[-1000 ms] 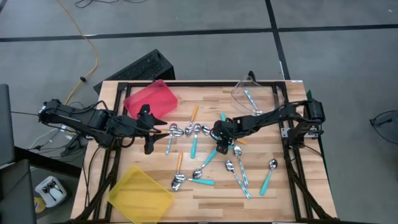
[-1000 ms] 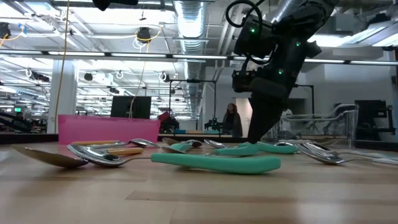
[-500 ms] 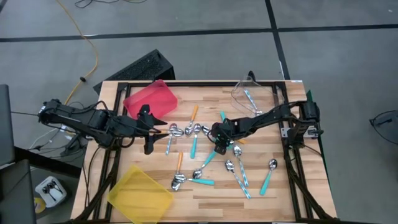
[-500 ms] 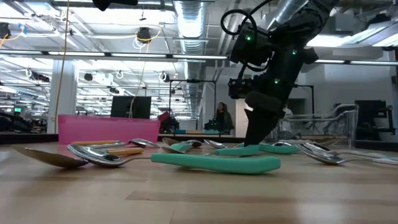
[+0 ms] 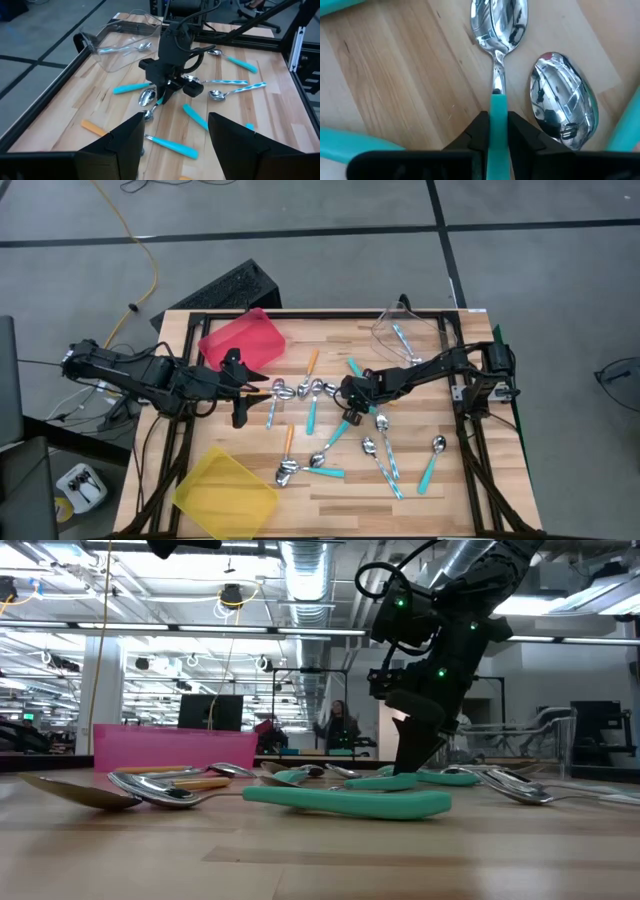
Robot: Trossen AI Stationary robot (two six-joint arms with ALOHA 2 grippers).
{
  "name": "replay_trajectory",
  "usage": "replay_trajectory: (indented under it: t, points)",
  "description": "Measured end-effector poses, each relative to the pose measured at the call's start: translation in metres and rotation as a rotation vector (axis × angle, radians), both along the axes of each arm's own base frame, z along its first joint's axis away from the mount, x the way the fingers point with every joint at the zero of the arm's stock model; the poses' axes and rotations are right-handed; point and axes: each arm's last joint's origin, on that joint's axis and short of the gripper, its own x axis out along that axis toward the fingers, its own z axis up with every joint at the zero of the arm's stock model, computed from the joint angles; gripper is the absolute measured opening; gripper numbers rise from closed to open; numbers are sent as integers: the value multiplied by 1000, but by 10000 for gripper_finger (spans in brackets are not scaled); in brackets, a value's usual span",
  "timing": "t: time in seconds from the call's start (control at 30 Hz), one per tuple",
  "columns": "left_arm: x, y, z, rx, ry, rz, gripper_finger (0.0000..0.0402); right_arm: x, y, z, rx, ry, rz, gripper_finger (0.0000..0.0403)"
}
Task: Sort silverware by color (type)
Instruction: Put the light blue spoon into the yellow bin
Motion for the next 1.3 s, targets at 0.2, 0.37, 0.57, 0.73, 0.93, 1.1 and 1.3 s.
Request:
replay_trajectory:
  t: [0.2,0.37,0.57,0.73,0.93,1.1,1.3]
  points:
    - [0,0,1,-4,-10,2,205,14,2,13,-5,-25,17,72]
    - [1,0,1,-25,-18,12,205,33,1,41,-27,-113,48,72]
    - [-2,0,3,-46,-32,17,205,51,2,68,-37,-215,60,72]
    - [-5,1,14,-56,-70,16,205,65,16,88,-41,-349,97,72]
    - [-10,3,33,-57,-122,12,205,76,40,103,-33,-517,154,72]
    - [-13,3,48,-57,-170,10,205,83,66,113,-14,-675,210,72]
    - [-16,4,61,-68,-212,10,205,91,97,121,19,-856,262,72]
